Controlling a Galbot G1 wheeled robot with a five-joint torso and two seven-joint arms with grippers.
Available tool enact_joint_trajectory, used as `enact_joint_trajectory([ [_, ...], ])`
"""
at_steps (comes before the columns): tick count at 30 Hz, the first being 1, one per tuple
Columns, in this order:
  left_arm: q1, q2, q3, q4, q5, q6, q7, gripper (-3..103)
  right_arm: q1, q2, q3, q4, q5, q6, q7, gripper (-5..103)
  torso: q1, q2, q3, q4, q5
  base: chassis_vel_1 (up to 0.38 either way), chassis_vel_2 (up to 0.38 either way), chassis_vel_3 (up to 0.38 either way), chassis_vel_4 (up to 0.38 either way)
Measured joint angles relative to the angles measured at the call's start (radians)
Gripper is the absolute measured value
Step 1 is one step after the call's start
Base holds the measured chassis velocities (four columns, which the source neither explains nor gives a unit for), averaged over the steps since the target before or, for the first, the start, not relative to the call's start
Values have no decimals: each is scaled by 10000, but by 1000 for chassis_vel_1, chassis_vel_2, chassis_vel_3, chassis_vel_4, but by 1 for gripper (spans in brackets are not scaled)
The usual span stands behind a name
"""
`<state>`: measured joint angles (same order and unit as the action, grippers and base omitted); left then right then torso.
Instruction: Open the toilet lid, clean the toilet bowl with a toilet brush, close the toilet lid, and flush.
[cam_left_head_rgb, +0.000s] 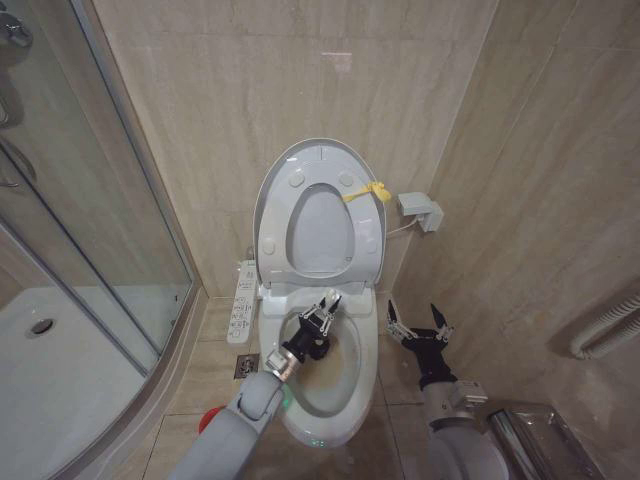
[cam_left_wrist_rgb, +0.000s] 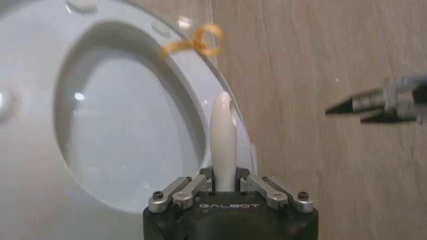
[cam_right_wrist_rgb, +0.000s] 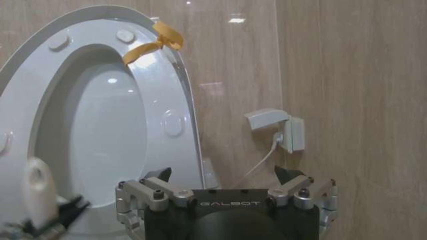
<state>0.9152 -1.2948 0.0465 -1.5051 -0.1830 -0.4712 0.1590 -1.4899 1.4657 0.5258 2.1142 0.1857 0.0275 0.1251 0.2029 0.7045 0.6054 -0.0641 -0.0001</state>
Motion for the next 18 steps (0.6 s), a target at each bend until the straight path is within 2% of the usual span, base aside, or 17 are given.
enact_joint_trajectory([
  [5, 943, 533, -518, -1561, 4, 286, -212, 18, 0, 0, 0, 0, 0, 0, 0, 100, 0, 0, 0, -1, -1, 0, 0, 0, 0],
  [8, 1319, 720, -743, -2063, 4, 342, -263, 18, 0, 0, 1, -1, 0, 0, 1, 100, 0, 0, 0, 0, -1, 0, 0, 0, 0],
  [14, 2783, 1422, -1758, -3986, -2, 563, -583, 18, 0, 0, 0, 0, 0, 0, 0, 100, -1, 0, -1, 0, 0, 0, 0, 0, 0],
  [18, 3467, 1572, -2295, -4618, 5, 685, -704, 18, 0, 0, 1, 0, 0, 0, 1, 100, 0, 0, -1, -2, -1, 0, 0, 0, 0],
])
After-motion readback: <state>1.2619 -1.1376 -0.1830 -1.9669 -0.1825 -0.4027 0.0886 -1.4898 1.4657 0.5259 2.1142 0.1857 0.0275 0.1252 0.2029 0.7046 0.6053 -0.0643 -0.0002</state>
